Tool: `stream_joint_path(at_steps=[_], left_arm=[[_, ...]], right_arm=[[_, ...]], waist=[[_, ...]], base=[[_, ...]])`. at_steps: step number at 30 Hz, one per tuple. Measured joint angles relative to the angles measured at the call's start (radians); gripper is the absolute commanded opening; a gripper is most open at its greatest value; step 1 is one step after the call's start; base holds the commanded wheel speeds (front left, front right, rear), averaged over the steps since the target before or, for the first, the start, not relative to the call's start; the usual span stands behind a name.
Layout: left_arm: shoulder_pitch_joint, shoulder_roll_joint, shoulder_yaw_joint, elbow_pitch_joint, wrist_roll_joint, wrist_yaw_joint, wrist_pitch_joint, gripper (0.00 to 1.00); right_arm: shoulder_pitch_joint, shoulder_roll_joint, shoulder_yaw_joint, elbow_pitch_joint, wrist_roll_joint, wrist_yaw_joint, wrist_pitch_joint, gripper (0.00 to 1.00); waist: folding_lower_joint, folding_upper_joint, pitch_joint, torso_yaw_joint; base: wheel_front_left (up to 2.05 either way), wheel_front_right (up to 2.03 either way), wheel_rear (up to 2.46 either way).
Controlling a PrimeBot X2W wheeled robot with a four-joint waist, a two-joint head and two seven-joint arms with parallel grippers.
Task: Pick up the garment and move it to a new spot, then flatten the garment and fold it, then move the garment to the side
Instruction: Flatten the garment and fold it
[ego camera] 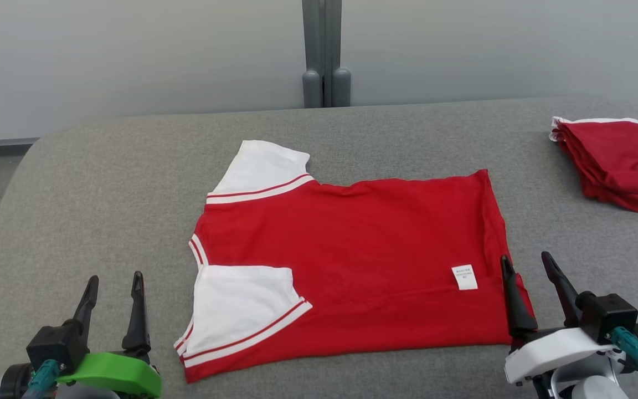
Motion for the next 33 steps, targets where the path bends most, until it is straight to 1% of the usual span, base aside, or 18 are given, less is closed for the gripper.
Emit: stream_joint_path(at_steps=[3, 6, 9, 13, 15, 16, 19, 21, 24, 28, 33], left_arm=[[-0.014, 0.009, -0.005, 0.014, 0.003, -0.003, 0.000, 1.00], [-0.076, 0.037, -0.020, 0.028, 0.022, -0.013, 0.006, 1.00], [-0.164, 0.069, -0.039, 0.035, 0.023, -0.024, 0.023, 1.00], [-0.326, 0.125, -0.078, 0.054, 0.018, -0.040, 0.063, 1.00], [-0.415, 0.158, -0.107, 0.066, 0.013, -0.042, 0.086, 1.00], [-0.464, 0.172, -0.122, 0.075, -0.006, -0.044, 0.101, 1.00], [-0.603, 0.225, -0.219, 0.095, -0.059, -0.046, 0.134, 1.00], [-0.699, 0.263, -0.280, 0.119, -0.115, -0.046, 0.156, 1.00], [-0.830, 0.306, -0.365, 0.166, -0.200, -0.046, 0.183, 1.00], [-0.954, 0.332, -0.465, 0.249, -0.303, -0.046, 0.215, 1.00], [-1.035, 0.359, -0.586, 0.336, -0.407, -0.046, 0.249, 1.00]], right_arm=[[-0.022, 0.002, 0.001, 0.007, -0.008, 0.000, 0.000, 1.00], [-0.077, 0.004, -0.002, 0.014, -0.018, 0.000, 0.001, 1.00], [-0.150, 0.001, -0.026, 0.029, -0.034, 0.000, 0.006, 1.00], [-0.283, -0.026, -0.049, 0.063, -0.059, 0.000, 0.055, 1.00], [-0.359, -0.045, -0.056, 0.083, -0.072, 0.000, 0.092, 1.00], [-0.398, -0.054, -0.058, 0.094, -0.076, 0.000, 0.111, 1.00], [-0.511, -0.079, -0.056, 0.129, -0.076, 0.000, 0.159, 1.00], [-0.581, -0.099, -0.051, 0.151, -0.082, 0.000, 0.181, 1.00], [-0.671, -0.108, -0.024, 0.199, -0.087, 0.000, 0.208, 1.00], [-0.756, -0.107, 0.020, 0.278, -0.085, 0.000, 0.245, 1.00], [-0.830, -0.085, 0.079, 0.347, -0.061, 0.000, 0.264, 1.00]], waist=[[0.0000, 0.0000, 0.006, -0.001], [0.0000, 0.0000, 0.020, -0.004], [0.0000, 0.0000, 0.044, -0.008], [0.0000, 0.0000, 0.095, -0.014], [0.0000, 0.0000, 0.127, -0.018], [0.0000, 0.0000, 0.145, -0.020], [0.0000, 0.0000, 0.205, -0.029], [0.0000, 0.0000, 0.250, -0.036], [0.0001, 0.0000, 0.321, -0.048], [0.0001, 0.0000, 0.408, -0.068], [0.0002, 0.0000, 0.492, -0.099]], base=[[0.00, 0.00, 0.00], [0.00, 0.00, 0.00], [0.00, 0.00, 0.00], [0.00, 0.00, 0.00], [0.00, 0.00, 0.00], [0.00, 0.00, 0.00], [0.00, 0.00, 0.00], [0.00, 0.00, 0.00], [0.00, 0.00, 0.00], [0.00, 0.00, 0.00], [0.00, 0.00, 0.00]])
